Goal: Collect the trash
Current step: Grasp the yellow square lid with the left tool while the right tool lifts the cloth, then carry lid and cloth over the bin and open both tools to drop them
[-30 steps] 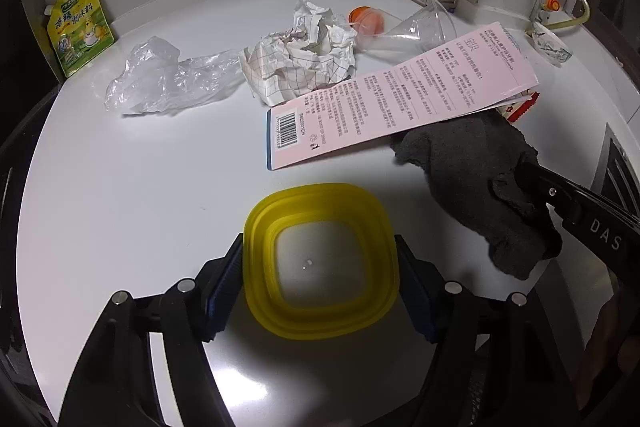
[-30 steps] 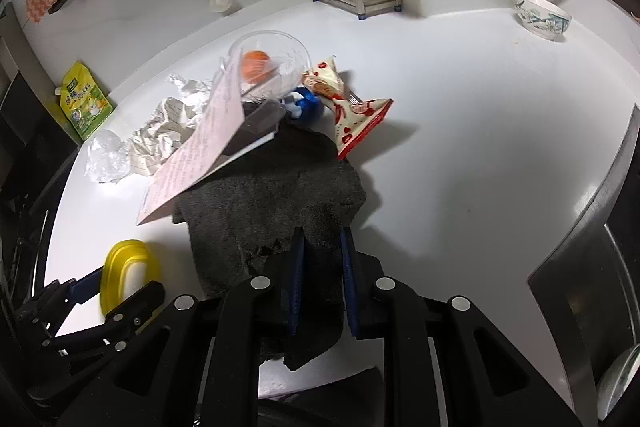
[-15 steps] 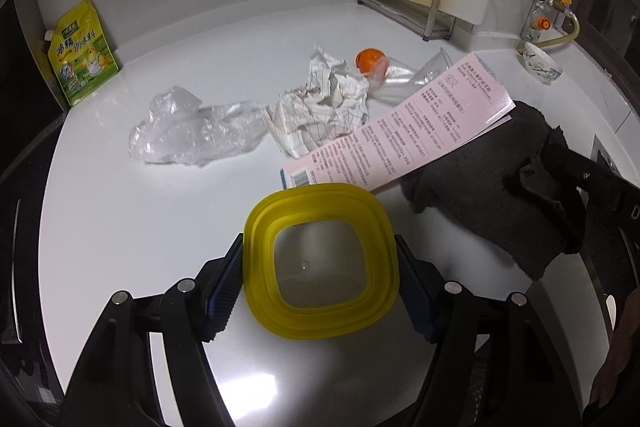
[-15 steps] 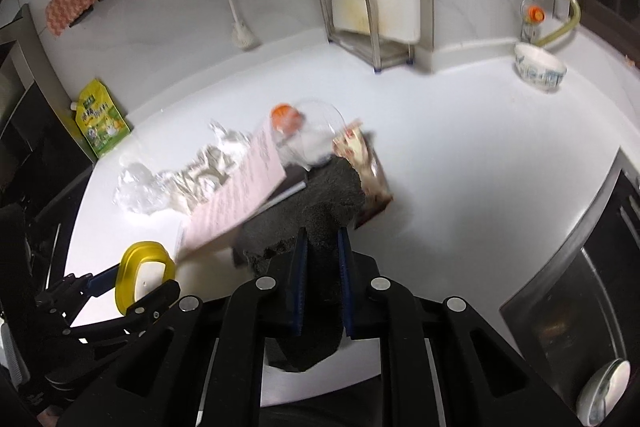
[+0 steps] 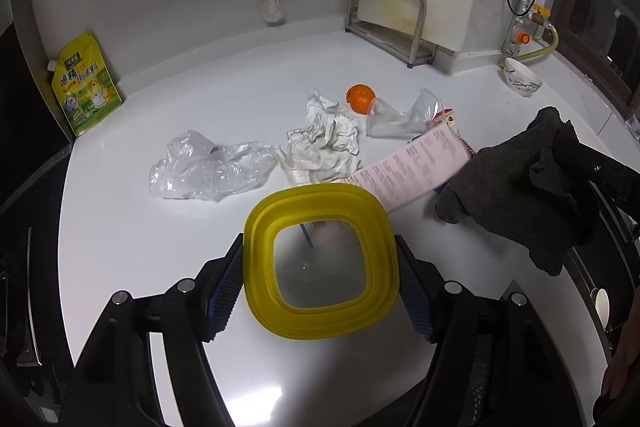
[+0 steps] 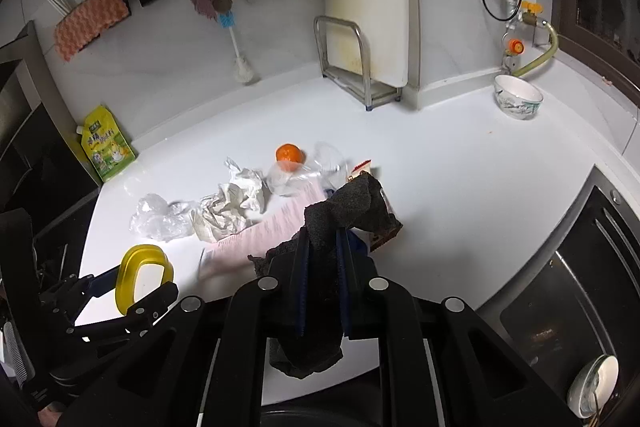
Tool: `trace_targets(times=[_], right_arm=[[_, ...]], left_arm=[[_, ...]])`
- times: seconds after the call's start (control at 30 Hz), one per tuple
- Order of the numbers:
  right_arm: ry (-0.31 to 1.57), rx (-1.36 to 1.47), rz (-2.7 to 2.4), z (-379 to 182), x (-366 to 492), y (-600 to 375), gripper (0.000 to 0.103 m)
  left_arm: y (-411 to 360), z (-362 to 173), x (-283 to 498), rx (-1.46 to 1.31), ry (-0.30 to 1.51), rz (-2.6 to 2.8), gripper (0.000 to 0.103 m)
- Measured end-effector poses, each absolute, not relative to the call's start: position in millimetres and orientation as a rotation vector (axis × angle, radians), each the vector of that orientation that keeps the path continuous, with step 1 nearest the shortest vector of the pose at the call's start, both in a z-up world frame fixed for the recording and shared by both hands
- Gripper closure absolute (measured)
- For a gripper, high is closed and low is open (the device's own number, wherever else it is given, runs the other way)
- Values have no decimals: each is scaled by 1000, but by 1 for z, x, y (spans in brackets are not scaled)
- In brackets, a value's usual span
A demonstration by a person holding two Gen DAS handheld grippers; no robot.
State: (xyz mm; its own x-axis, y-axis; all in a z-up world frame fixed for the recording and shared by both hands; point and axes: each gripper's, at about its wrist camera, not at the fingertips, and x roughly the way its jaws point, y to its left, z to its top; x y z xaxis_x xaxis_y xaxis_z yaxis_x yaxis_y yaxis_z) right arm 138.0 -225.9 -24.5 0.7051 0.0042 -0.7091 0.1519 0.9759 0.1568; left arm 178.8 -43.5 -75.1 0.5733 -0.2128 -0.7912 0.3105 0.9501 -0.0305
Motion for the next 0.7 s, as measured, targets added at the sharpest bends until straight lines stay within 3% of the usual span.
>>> trace_targets(times=[0.7], right_arm=[[840, 229, -16, -33, 16, -230, 91]], left_arm=[[-50, -59, 69, 129, 892, -298, 35]])
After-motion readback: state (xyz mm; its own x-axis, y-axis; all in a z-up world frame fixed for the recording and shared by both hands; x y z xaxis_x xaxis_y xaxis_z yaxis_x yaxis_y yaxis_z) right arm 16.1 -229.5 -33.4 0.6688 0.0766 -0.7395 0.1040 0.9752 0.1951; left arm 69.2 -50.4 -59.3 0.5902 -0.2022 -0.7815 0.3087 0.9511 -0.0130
